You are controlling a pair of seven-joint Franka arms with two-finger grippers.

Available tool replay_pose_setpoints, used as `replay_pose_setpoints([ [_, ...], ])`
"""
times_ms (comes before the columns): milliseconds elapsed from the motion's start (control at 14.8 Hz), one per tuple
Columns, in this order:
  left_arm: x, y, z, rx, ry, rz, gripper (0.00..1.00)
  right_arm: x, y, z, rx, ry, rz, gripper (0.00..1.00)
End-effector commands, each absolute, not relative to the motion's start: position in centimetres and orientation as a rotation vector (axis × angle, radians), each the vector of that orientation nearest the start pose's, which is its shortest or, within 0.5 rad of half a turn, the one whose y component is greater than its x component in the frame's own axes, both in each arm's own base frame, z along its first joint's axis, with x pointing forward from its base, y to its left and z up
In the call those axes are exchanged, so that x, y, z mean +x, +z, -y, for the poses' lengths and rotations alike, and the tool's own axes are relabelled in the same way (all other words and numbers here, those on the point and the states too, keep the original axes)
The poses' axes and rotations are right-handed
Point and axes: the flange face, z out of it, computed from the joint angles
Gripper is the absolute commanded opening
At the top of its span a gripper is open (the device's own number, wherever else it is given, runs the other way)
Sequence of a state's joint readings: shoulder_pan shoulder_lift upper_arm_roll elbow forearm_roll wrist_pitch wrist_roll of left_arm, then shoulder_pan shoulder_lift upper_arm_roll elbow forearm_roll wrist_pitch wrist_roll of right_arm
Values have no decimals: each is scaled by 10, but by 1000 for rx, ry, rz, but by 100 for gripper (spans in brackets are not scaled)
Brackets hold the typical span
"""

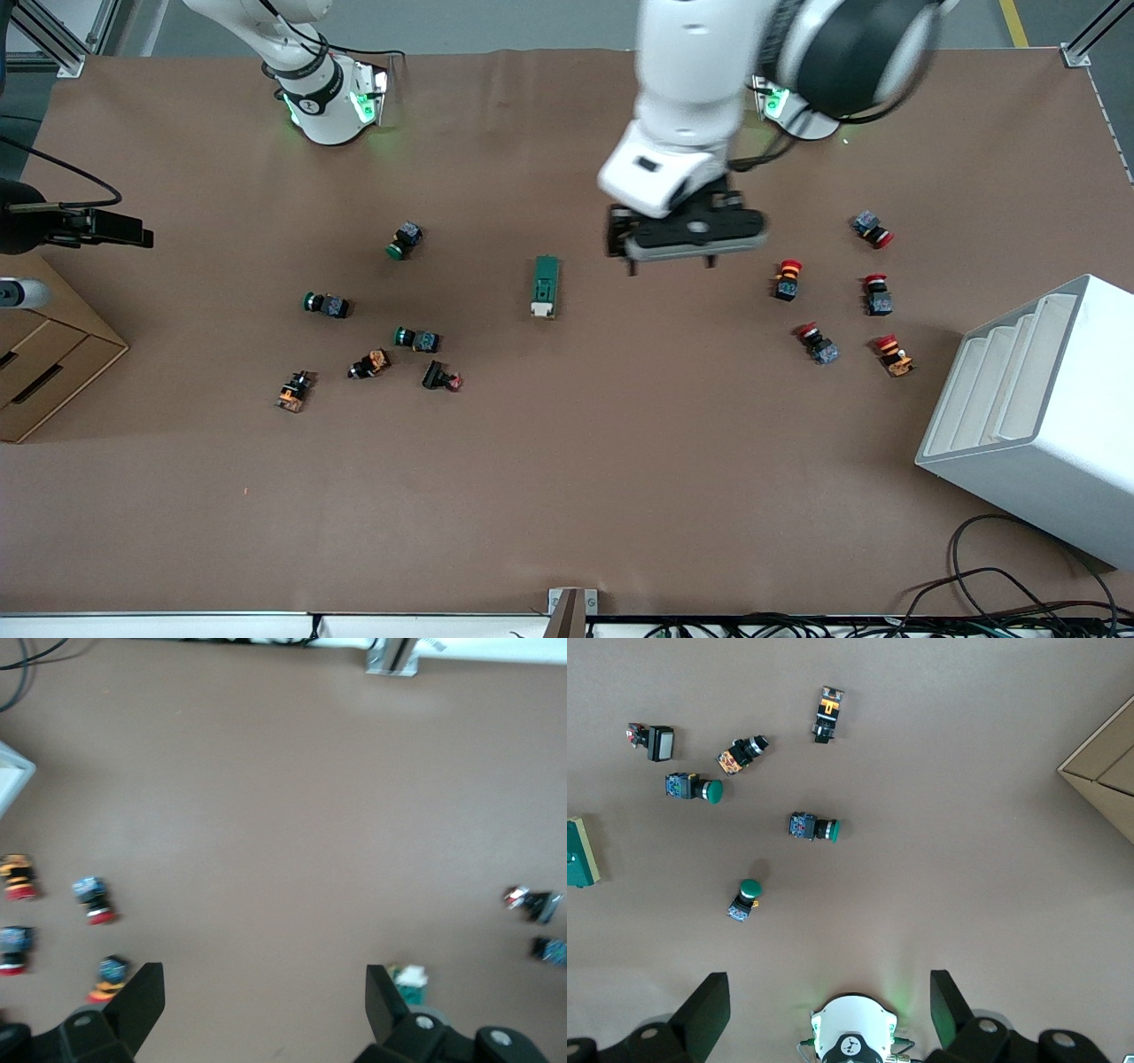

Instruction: Close load switch with both arms

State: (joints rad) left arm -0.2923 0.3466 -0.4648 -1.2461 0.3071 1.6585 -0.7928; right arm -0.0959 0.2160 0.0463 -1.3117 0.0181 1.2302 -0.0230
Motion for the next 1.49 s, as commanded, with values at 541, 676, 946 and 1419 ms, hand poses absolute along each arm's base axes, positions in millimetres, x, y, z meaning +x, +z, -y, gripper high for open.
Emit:
replay_pose_setpoints([
  [541,571,635,214,-3116,-30,132,100,558,622,28,-3110,323,-64,100],
  [676,570,650,179,-3105,-70,60,100,548,631,27,-3134,292,-60,100],
  [946,567,650,132,-3059,-60,144,100,534,654,31,-3137,227,-70,100],
  [1419,528,641,48,-3187,71,-46,100,512,670,33,-3137,191,-75,100],
])
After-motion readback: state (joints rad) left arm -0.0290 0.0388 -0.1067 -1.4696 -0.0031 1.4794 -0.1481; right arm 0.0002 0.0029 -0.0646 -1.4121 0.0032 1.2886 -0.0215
